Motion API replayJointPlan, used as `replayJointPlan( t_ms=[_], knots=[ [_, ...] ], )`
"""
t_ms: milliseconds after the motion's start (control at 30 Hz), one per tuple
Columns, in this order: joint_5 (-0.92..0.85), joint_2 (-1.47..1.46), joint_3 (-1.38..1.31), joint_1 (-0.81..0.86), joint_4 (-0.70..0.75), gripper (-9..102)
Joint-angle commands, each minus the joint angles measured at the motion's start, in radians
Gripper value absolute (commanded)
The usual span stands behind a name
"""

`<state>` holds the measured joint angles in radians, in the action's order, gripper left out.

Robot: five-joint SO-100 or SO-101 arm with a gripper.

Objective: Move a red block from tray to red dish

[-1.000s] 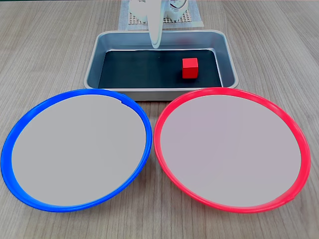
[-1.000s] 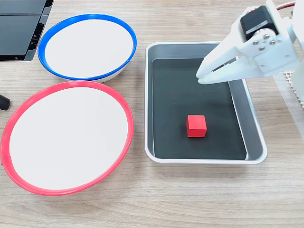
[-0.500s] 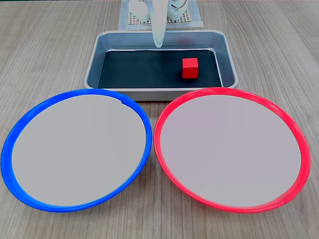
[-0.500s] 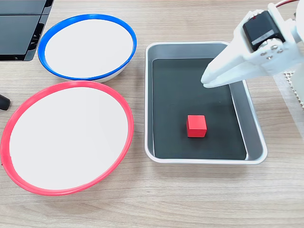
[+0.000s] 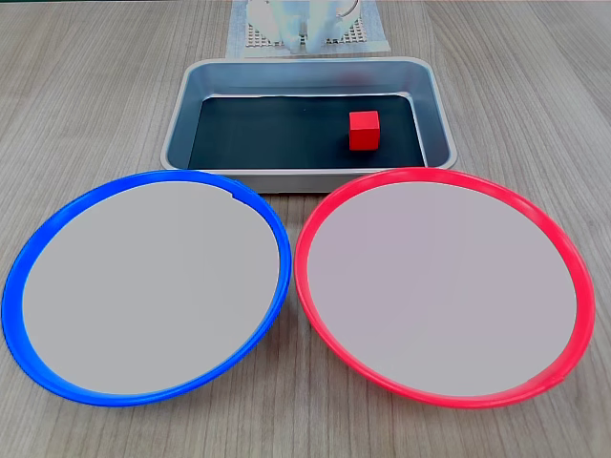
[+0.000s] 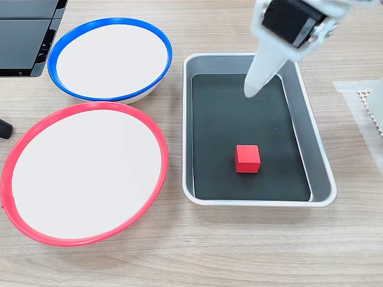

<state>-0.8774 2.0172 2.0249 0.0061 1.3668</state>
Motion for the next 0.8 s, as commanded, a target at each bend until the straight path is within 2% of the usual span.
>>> replayJointPlan(
  t_ms=[0,200,267,500,767],
  knots=[
    [-0.011,-0.123,-0.101,-0.023,0.011,16],
    [0.034,-0.156,-0.038,-0.100,-0.034,27],
    [0.023,-0.158,-0.014,-0.123,-0.044,26],
    [-0.135,-0.225,0.008,-0.187,-0.091,25],
    [-0.311,-0.321,-0.018,-0.184,-0.132,23]
  ],
)
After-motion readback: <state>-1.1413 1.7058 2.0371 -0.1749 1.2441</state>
